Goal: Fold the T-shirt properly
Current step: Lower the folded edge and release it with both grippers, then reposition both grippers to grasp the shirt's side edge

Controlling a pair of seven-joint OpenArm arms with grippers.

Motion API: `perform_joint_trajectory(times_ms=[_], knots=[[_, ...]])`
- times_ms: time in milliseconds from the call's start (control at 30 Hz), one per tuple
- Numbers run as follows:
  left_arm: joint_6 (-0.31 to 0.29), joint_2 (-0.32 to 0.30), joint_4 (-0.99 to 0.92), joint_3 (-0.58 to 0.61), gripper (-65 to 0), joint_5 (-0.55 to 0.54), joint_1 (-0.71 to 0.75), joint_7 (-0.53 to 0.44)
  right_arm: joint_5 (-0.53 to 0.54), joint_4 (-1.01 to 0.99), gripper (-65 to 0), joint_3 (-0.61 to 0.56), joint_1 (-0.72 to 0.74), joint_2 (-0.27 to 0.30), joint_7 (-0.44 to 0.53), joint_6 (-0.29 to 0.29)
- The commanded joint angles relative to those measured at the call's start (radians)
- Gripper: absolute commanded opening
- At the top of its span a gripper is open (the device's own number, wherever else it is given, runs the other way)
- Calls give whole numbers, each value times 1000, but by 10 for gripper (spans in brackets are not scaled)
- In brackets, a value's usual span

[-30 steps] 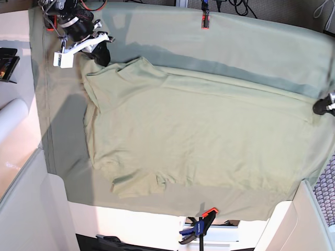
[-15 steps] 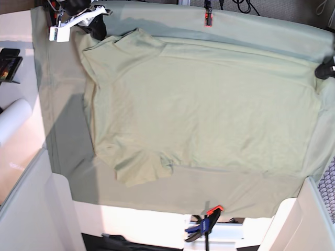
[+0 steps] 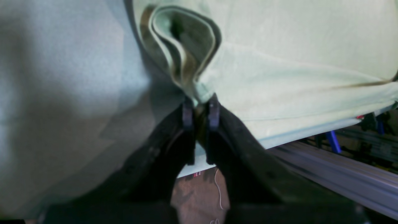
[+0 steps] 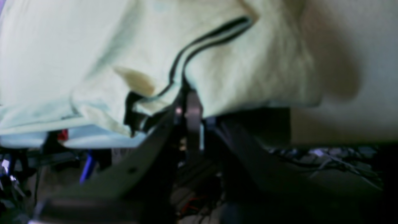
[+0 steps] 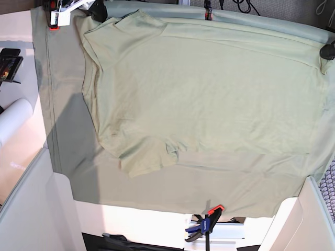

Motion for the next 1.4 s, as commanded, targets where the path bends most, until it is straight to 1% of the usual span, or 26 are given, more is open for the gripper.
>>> perform_joint_trajectory(times_ms=[0,267,300,333,400,433,467,500,533,633,733,867,1000,1133,1233,1300,1367], knots=[[-1,-27,9,-14,-650,-2,-2,-10,6,21,-650,13,-16,15,23,-4],[-1,-16,9,-14,-649,-2,-1,-19,-10,20,-650,13,-22,16,23,-4],[-1,-16,9,-14,-598,-2,-1,-19,-10,20,-650,13,-22,16,23,-4],[-1,-16,9,-14,-544,-2,1,-19,-9,20,-602,13,-22,16,23,-4],[-1,-16,9,-14,-452,-2,1,-19,-12,20,-435,13,-23,16,22,-4],[-1,-16,9,-14,-416,-1,1,-22,-17,20,-377,13,-23,16,22,-4],[-1,-16,9,-14,-388,5,1,-26,-18,20,-342,13,-23,16,21,-4],[-1,-18,9,-14,-366,11,1,-26,-22,21,-333,14,-23,16,15,-4],[-1,-21,9,-14,-353,12,1,-26,-24,21,-333,15,-23,16,12,-4],[-1,-39,9,-14,-349,12,1,-26,-24,21,-333,38,-23,16,8,-4],[-1,-62,9,-14,-349,11,1,-26,-20,21,-333,95,-23,16,8,-4],[-1,-85,9,-14,-349,-1,0,-26,11,21,-333,184,-18,18,12,-4],[-1,-90,25,-26,-349,-7,-4,-31,21,21,-333,231,15,50,17,-4],[-1,-91,106,-54,-349,-6,-3,-30,19,21,-333,233,95,98,23,-4],[-1,-91,186,-70,-349,2,-3,-31,-8,20,-333,231,181,119,39,-5],[-1,-91,237,-72,-349,27,-3,-41,-23,14,-333,225,239,122,61,-4],[-1,-91,277,-72,-349,75,-3,-70,-35,-5,-333,204,303,130,76,-5]])
